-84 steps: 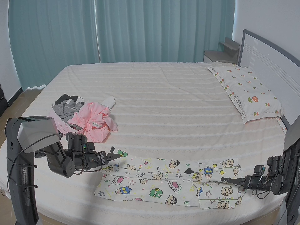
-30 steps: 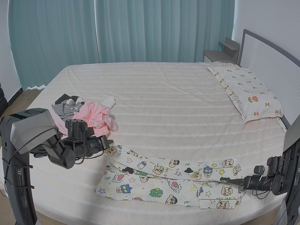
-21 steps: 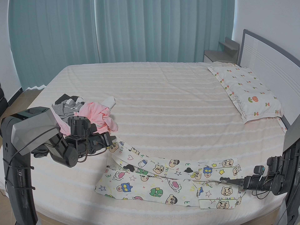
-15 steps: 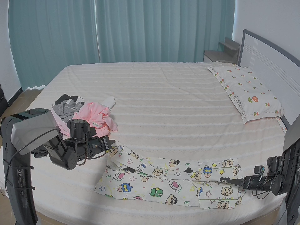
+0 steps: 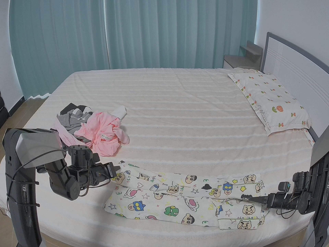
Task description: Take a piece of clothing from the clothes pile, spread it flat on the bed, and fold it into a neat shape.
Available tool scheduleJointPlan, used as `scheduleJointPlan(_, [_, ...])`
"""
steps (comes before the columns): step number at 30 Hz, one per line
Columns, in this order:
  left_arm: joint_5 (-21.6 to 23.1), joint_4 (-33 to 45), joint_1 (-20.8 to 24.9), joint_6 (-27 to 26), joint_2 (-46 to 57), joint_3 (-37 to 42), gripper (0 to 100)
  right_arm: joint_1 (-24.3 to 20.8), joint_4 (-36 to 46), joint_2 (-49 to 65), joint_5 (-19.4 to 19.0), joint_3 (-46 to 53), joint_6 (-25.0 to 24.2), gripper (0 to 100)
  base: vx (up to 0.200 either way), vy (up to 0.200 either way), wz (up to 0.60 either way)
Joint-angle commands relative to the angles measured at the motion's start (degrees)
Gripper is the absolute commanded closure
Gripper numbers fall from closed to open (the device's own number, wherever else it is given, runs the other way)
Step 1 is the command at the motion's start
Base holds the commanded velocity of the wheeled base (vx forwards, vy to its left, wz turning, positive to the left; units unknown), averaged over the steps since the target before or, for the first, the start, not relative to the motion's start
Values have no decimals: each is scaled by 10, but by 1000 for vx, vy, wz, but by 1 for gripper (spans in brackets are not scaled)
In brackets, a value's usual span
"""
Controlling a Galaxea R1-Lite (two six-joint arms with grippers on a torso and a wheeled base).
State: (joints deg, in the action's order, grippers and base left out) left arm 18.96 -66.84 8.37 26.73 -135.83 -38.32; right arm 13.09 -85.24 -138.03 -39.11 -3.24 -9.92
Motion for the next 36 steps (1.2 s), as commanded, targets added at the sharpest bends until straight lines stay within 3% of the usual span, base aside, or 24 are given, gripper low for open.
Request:
scheduleJointPlan(1, [0, -12, -2, -7, -30, 17, 100, 0, 0, 0, 0, 0, 0, 0, 0, 0, 0])
scheduleJointPlan(8, [-1, -19, -2, -29, -51, 24, 100, 0, 0, 0, 0, 0, 0, 0, 0, 0, 0])
scheduleJointPlan(9, [-1, -19, -2, -29, -51, 24, 0, 0, 0, 0, 0, 0, 0, 0, 0, 0, 0])
scheduleJointPlan(19, [-1, -20, -12, -26, -39, 41, 0, 0, -1, 0, 0, 1, 0, 0, 0, 0, 0])
scheduleJointPlan(22, [1, -20, -23, 1, -2, 81, 0, 5, -27, 8, -1, 4, -1, 0, 0, 0, 0])
scheduleJointPlan(25, [6, -27, -22, 71, 36, 119, 0, 10, -48, 25, 6, 12, -2, 0, 0, 0, 0])
scheduleJointPlan(30, [31, -90, -20, 137, 39, 165, 0, 11, -48, 74, 11, 7, -19, 0, 0, 0, 0])
scheduleJointPlan(32, [36, -129, -20, 153, 25, 178, 0, -2, -48, 73, 25, -4, -27, 0, 0, 0, 0])
scheduleJointPlan(36, [37, -223, -20, 157, -6, 204, 0, -37, -48, 69, 92, -71, -70, 0, 0, 0, 0])
